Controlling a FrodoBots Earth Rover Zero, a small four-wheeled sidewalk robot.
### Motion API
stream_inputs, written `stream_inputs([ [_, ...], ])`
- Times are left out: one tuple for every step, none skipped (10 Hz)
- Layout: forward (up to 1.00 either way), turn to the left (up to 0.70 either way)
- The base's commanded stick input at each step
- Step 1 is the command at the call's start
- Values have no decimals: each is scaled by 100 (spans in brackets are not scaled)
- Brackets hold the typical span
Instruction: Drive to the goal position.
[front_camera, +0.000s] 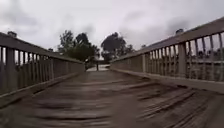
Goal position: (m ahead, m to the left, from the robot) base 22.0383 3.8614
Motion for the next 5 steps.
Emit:
stream_inputs([
  [85, 0],
  [85, 0],
  [85, 0],
  [85, 0],
  [85, 0],
])
